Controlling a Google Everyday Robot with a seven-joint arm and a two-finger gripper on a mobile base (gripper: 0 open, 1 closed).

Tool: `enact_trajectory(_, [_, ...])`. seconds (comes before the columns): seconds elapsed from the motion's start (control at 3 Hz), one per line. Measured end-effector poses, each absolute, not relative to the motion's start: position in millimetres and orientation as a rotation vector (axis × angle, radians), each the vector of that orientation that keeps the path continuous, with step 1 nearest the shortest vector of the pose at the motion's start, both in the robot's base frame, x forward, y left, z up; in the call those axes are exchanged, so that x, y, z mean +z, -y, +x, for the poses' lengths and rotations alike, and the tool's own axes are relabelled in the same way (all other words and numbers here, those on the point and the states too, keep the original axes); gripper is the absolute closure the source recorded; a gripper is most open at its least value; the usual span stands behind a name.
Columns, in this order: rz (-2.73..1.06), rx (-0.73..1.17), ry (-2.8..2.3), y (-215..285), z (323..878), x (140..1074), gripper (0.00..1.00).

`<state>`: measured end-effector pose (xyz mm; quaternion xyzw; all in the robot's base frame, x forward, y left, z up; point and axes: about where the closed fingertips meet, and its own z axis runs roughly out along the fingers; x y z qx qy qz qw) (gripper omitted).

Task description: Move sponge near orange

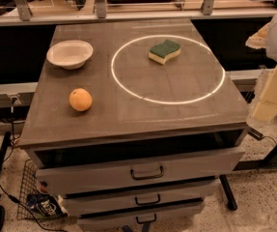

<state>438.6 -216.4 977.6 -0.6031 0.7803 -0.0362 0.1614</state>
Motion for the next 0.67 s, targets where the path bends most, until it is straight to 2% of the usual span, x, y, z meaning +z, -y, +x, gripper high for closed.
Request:
enact_trajectory(0.33, [-1.722, -0.103, -2.228, 216, 439, 978, 0.0])
enact_trajectory(0.67, [-1.661, -0.098, -2.159, 215, 490, 979, 0.0])
